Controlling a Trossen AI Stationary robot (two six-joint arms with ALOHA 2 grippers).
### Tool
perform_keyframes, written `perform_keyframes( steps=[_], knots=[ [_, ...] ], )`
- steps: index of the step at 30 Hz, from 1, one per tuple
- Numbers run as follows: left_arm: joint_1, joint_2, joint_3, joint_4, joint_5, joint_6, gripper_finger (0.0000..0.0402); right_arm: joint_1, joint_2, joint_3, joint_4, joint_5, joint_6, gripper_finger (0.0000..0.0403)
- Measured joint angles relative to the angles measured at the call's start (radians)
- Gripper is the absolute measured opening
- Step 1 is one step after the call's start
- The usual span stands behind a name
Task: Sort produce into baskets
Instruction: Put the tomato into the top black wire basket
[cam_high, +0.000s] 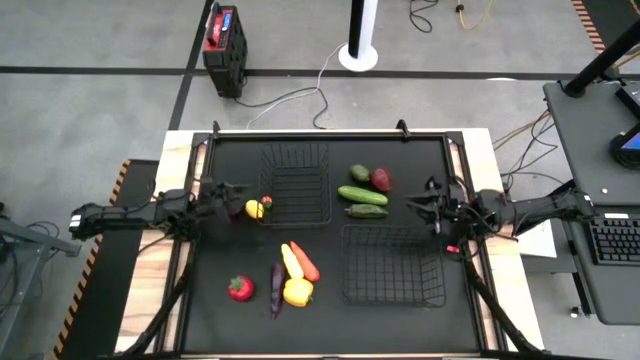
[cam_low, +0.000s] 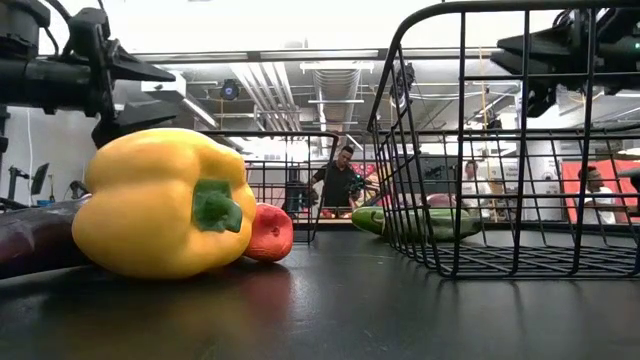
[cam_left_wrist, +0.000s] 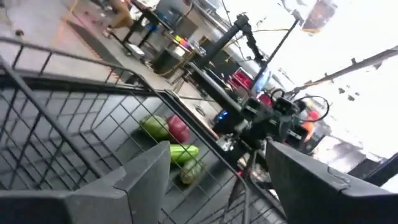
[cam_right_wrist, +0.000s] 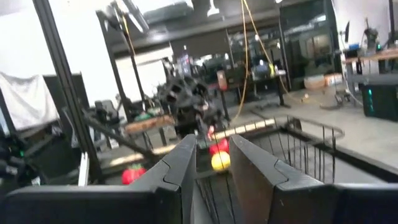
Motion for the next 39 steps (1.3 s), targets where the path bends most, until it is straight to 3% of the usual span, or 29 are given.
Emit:
perform_keyframes(
  steps=[5,10,15,22,33,39],
  knots=[
    [-0.001,0.001,0.0,0.028,0.038,-0.064,0.0247,0.0,0.0,0.0,0.077,0.0,-0.028,0.0091],
    [0.0,0.002,0.002,0.059,0.164,-0.04,0.0247,0.0,0.0,0.0,0.099,0.0,-0.052,0.0091],
    [-0.009,0.004,0.117,0.029,0.28,0.057,0.0247,0.0,0.0,0.0,0.095,0.0,-0.027,0.0091],
    [-0.011,0.107,0.408,-0.487,0.24,0.087,0.0247,0.0,0.0,0.0,0.095,0.003,0.0,0.0091],
    [-0.011,0.517,0.776,-1.199,0.179,-0.028,0.0247,0.0,0.018,0.0,0.086,0.017,0.028,0.0091],
    [-0.011,0.74,0.842,-1.355,0.179,0.054,0.0247,0.0,0.047,0.0,0.085,0.055,0.036,0.0091]
  ],
)
